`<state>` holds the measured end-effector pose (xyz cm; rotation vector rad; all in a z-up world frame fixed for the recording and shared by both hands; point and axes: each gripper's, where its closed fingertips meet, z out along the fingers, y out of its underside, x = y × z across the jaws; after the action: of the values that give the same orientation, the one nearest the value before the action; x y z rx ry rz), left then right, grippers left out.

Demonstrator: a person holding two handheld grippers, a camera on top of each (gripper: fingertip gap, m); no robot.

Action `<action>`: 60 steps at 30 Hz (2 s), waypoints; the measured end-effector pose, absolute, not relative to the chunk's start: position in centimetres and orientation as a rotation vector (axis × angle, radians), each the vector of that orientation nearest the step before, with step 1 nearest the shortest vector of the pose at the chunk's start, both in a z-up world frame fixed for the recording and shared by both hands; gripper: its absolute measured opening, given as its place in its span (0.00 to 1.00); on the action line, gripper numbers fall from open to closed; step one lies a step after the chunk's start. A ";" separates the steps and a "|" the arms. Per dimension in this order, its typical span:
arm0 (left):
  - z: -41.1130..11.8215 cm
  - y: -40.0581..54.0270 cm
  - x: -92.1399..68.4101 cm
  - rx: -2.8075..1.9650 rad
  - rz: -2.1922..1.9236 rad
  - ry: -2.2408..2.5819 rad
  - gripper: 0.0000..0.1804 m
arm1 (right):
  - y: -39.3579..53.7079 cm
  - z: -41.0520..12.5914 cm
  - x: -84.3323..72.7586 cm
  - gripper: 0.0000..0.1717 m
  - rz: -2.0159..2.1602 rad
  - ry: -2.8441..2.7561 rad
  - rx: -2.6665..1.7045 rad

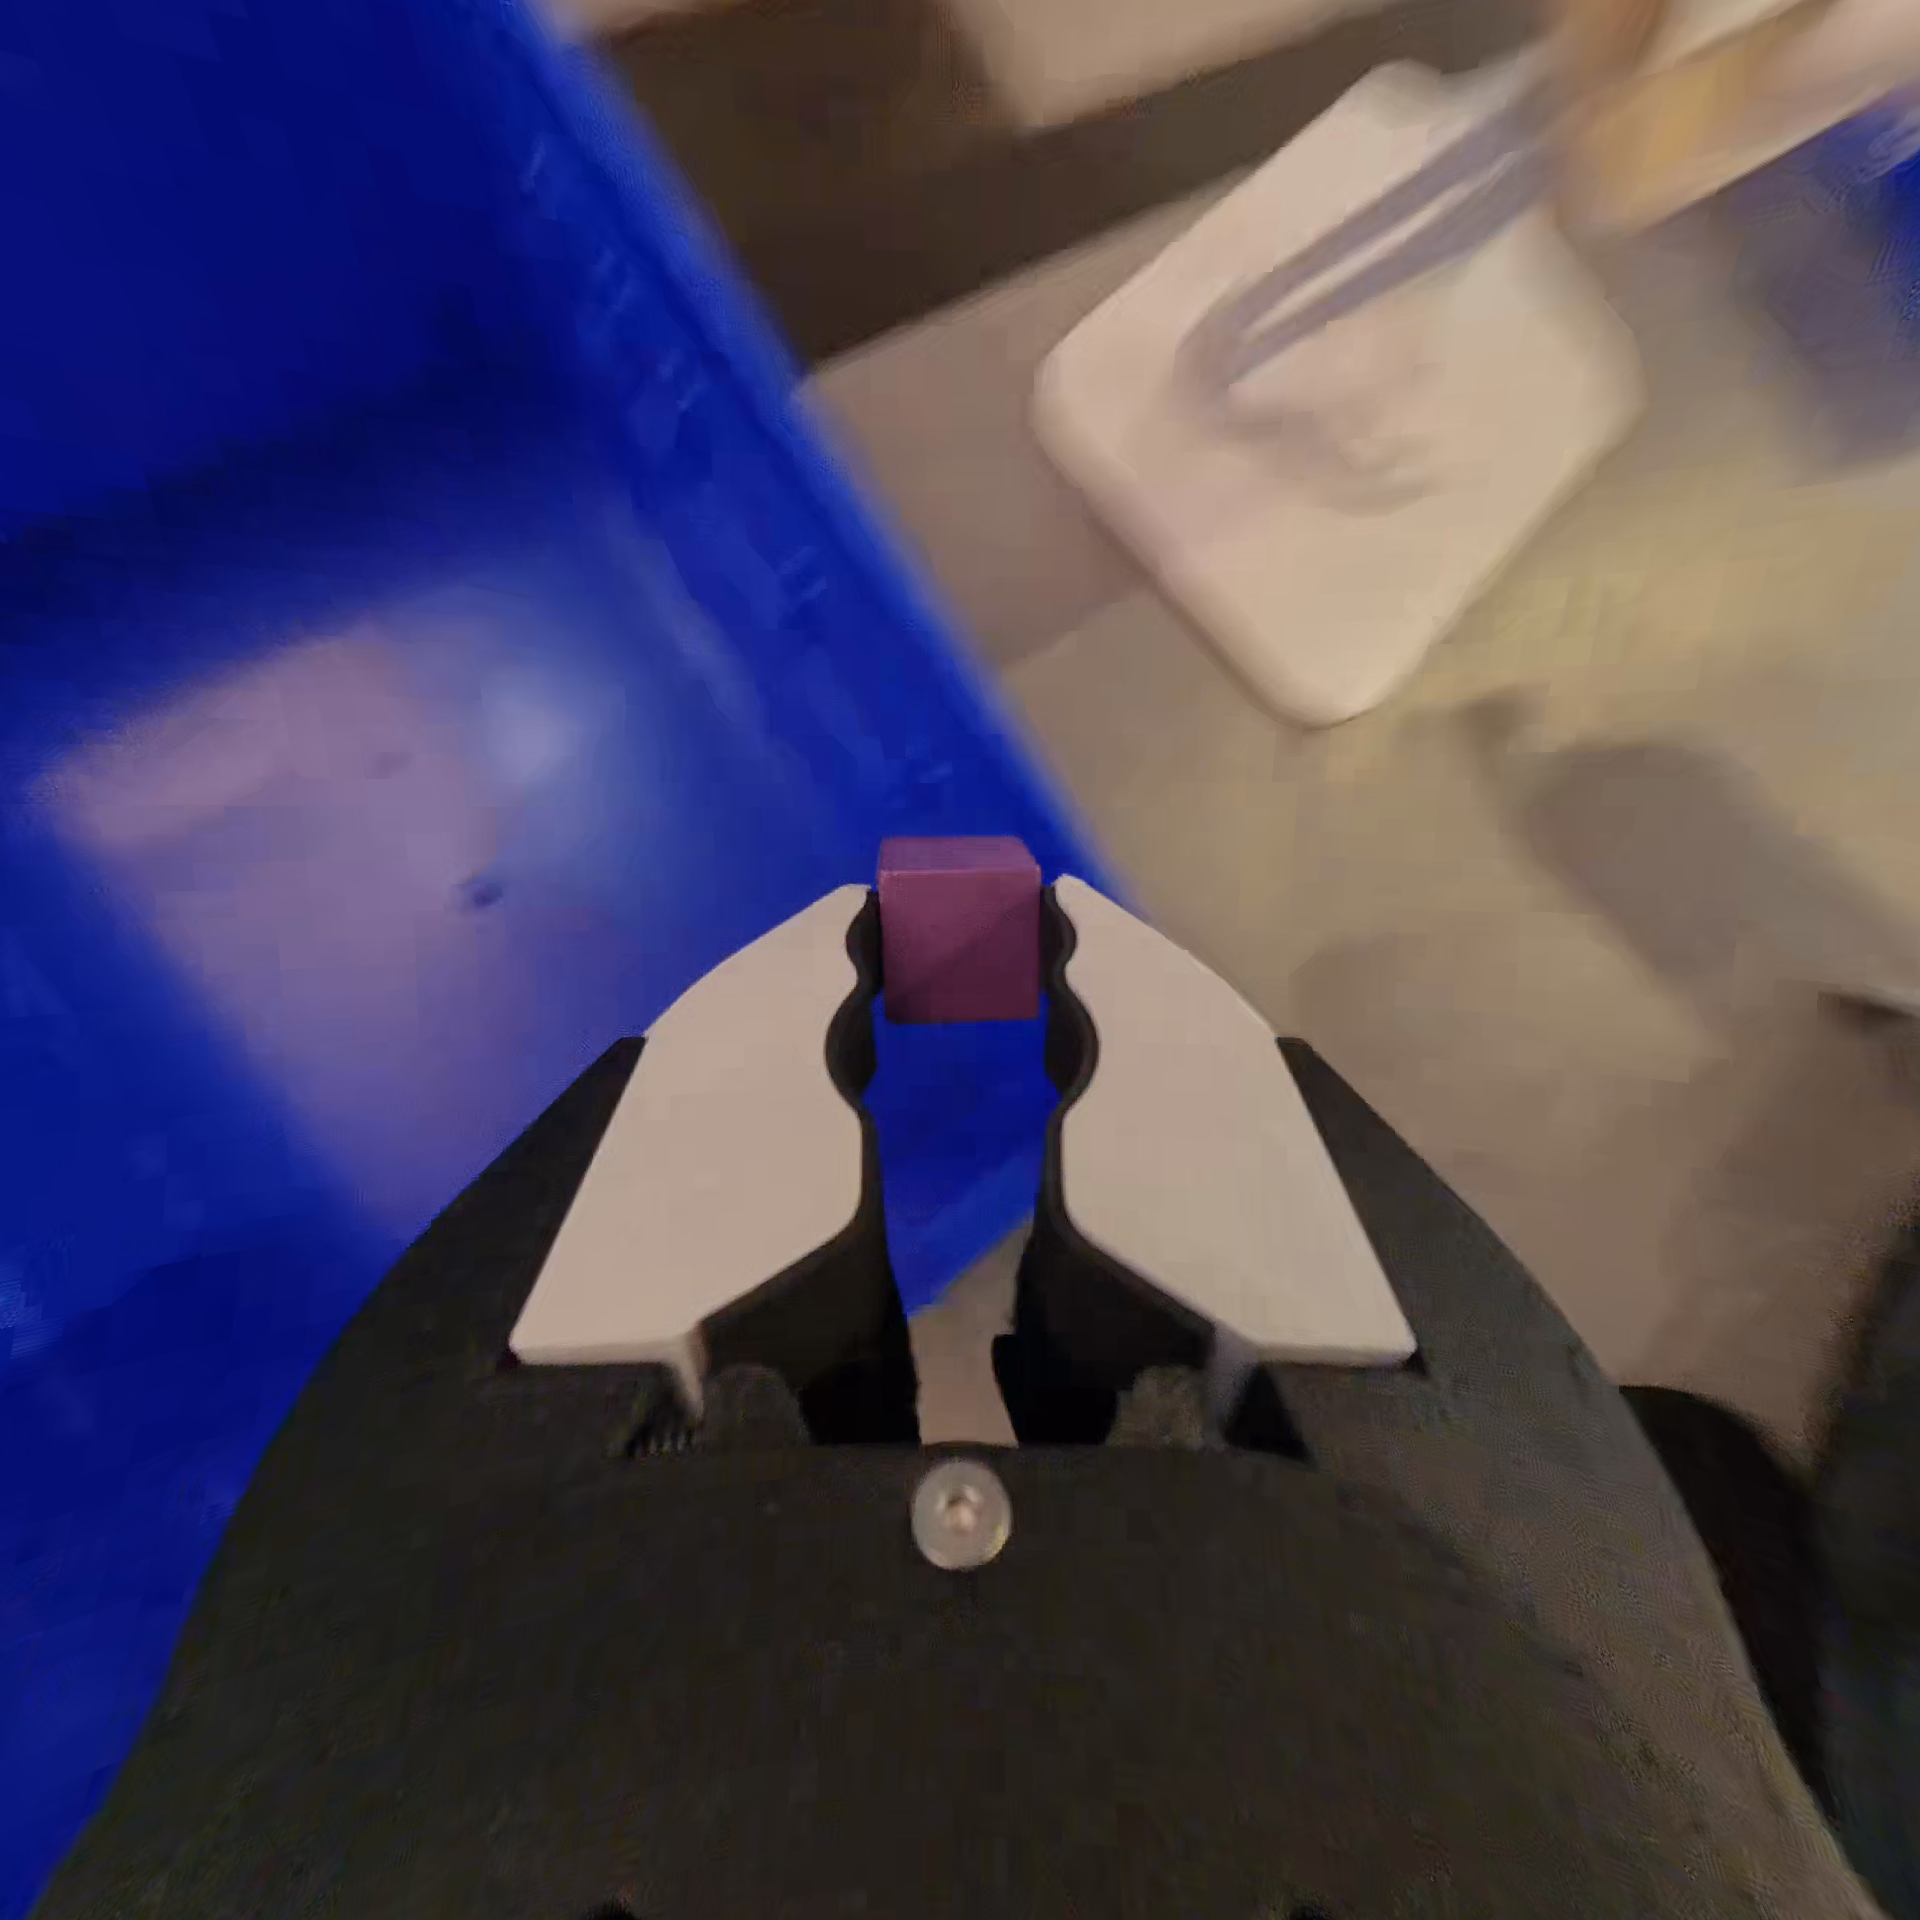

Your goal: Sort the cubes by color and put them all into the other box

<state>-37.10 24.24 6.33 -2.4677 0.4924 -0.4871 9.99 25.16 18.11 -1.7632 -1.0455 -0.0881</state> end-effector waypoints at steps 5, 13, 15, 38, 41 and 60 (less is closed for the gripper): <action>16.1 19.3 -25.8 -2.035 -1.088 0.499 0.16 | 19.8 19.9 -3.1 0.22 0.220 -1.264 -1.384; 19.5 12.8 -11.6 -1.761 -1.685 0.536 0.16 | 13.4 18.9 -11.6 0.33 0.306 -1.478 -1.039; 19.4 12.0 -9.9 -1.745 -1.749 0.544 0.16 | 12.9 19.2 -11.4 0.32 0.311 -1.469 -1.020; 18.4 11.8 -1.9 -1.727 -1.913 0.550 0.00 | 27.3 15.0 22.6 0.17 -0.328 -0.881 -1.764; 17.8 11.9 -1.4 -1.749 -1.920 0.522 0.00 | 29.9 11.9 29.9 0.17 -0.391 -0.726 -1.949; 16.0 13.2 -1.3 -1.859 -1.848 0.458 0.00 | 34.1 1.6 39.9 0.17 -0.527 -0.647 -2.401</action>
<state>-1.32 13.16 15.95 -1.8588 0.4583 -1.8481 39.88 34.05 1.55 -2.4013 -0.6473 -0.5273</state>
